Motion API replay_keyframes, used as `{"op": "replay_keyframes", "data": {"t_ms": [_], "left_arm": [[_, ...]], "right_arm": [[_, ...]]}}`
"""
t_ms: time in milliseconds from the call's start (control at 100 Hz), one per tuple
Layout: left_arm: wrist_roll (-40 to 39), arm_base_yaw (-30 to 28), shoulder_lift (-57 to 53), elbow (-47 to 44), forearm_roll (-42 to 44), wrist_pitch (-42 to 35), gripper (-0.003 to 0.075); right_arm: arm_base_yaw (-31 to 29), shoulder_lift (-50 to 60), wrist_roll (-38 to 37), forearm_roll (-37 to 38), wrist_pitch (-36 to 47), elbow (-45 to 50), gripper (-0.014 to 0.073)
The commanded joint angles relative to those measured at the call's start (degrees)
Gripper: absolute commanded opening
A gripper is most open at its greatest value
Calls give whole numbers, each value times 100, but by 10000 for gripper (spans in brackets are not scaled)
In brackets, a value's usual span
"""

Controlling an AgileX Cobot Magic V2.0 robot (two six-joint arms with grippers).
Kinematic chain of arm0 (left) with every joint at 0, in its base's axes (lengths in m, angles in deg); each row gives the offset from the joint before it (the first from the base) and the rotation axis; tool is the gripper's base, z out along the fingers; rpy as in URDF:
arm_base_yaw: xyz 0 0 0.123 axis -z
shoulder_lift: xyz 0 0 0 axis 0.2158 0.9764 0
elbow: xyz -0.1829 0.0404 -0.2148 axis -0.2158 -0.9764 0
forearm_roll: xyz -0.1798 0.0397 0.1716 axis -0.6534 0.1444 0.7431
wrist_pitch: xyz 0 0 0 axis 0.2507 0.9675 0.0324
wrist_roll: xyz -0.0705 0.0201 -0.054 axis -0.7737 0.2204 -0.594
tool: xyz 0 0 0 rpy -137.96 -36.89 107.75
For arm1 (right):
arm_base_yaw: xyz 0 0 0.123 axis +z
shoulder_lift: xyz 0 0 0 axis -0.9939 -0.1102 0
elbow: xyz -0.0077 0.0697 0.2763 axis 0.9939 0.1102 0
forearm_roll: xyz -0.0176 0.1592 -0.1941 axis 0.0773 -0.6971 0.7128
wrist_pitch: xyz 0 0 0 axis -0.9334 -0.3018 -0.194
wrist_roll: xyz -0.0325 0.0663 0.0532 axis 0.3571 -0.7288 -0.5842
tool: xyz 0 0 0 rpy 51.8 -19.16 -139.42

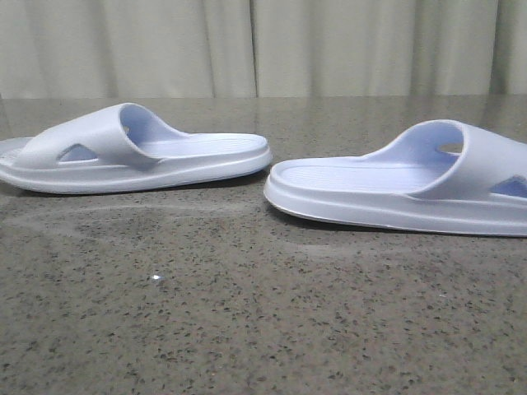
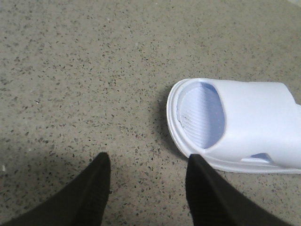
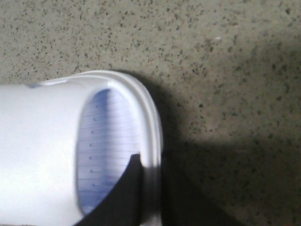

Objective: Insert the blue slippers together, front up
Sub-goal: 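Lift both slippers off the table with both grippers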

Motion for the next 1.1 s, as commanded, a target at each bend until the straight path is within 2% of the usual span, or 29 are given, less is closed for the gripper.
{"op": "replay_keyframes", "data": {"t_ms": [0,100,440,950,1090], "left_arm": [[372,-13,199,304,-544,-77,327],[997,-13,530,530,-1141,181,327],[1965,-13,1958,1338,-2229,887,327],[2181,-13,2929,1776,-2294,845,327],[2579,-13,3179,1776,-2656,980,326]], "right_arm": [[-23,54,137,-108,15,-175,-105],[-23,54,137,-108,37,-175,-105],[-23,54,137,-108,59,-175,-106],[-23,54,145,-108,80,-175,-107],[-23,54,160,-108,80,-175,-107]]}}
